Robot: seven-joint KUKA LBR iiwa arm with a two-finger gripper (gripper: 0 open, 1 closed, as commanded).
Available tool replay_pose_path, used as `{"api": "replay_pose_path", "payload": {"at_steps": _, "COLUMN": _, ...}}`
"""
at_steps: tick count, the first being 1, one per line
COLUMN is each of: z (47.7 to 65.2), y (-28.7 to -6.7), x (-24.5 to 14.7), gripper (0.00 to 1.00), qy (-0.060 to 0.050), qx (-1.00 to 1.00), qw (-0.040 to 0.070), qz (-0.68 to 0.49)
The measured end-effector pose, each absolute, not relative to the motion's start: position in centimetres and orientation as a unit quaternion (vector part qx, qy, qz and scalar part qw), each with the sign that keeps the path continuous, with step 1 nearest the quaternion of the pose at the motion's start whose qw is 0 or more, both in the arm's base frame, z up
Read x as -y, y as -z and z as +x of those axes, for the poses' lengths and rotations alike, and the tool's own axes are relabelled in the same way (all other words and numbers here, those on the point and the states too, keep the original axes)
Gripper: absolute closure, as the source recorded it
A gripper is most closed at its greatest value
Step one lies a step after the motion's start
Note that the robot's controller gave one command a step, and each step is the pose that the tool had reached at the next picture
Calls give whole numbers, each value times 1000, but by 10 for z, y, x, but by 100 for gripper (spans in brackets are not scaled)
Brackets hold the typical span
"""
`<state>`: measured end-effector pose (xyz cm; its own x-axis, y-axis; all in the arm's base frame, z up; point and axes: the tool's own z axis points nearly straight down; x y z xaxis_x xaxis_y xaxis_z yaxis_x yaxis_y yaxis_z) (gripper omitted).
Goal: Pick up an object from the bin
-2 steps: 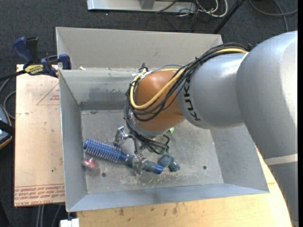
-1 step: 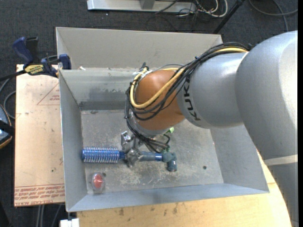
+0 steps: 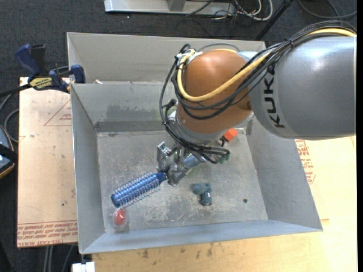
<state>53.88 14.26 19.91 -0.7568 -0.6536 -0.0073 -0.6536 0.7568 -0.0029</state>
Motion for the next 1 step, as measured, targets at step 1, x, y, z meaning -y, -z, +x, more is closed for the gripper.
{"api": "replay_pose_path", "payload": {"at_steps": 1, "z": 552, "y": -265, "x": -137, "gripper": 100, "qy": 0, "qx": -885, "qw": 3, "qz": -465}}
